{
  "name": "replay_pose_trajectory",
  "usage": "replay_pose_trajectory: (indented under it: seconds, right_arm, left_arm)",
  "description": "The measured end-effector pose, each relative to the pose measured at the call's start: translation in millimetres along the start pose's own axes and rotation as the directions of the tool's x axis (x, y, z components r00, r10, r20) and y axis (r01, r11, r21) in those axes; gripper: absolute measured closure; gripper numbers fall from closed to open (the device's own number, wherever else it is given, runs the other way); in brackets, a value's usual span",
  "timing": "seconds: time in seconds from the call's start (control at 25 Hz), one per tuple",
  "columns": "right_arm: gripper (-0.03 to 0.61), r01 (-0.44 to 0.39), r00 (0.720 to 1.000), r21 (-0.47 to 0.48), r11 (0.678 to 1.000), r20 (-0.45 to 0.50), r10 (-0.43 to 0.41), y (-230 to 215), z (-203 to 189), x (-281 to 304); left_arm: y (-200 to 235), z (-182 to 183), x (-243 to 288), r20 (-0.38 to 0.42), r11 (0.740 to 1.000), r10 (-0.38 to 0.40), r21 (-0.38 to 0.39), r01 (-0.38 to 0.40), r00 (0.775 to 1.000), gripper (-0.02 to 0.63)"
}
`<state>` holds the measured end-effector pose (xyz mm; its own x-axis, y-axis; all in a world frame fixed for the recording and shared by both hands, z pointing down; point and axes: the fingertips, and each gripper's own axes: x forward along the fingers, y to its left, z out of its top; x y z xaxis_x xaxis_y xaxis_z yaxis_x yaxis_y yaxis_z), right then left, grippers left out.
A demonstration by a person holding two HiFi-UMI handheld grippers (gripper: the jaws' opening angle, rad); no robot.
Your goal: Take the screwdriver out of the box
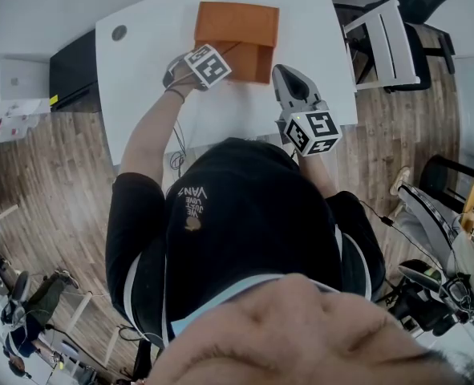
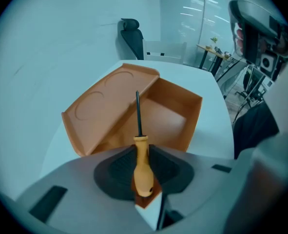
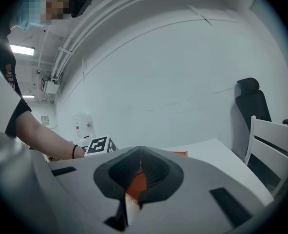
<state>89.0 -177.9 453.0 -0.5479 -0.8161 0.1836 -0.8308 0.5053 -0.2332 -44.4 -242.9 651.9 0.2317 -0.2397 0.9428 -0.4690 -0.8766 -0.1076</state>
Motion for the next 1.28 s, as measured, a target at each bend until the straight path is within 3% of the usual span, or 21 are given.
replay_pose_trajectory:
  seconds: [0.32,0.56,1.28]
  right_arm:
    - [0.566,0.003,1.0,-0.017,1.0,0.002,-0.003,18,1,-8]
    - [0.566,0.012,1.0,-0.032,0.999,0.006,-0.011,28,4,-10]
    - [0.566,0.023,0.999,-0.071,0.997,0.035,-0.021,69,12,-17]
  left_arm:
    - [5,8,-28,0.157,0.995,0.086,-0.066,-0.076,0.984,0.525]
    - [4,13,-48,0.252,0.99,0.111,-0.116,-0.084,0.961,0.525]
    - [-1,6,-119,0.465,0.975,0.191,-0.194,-0.112,0.865,0.525]
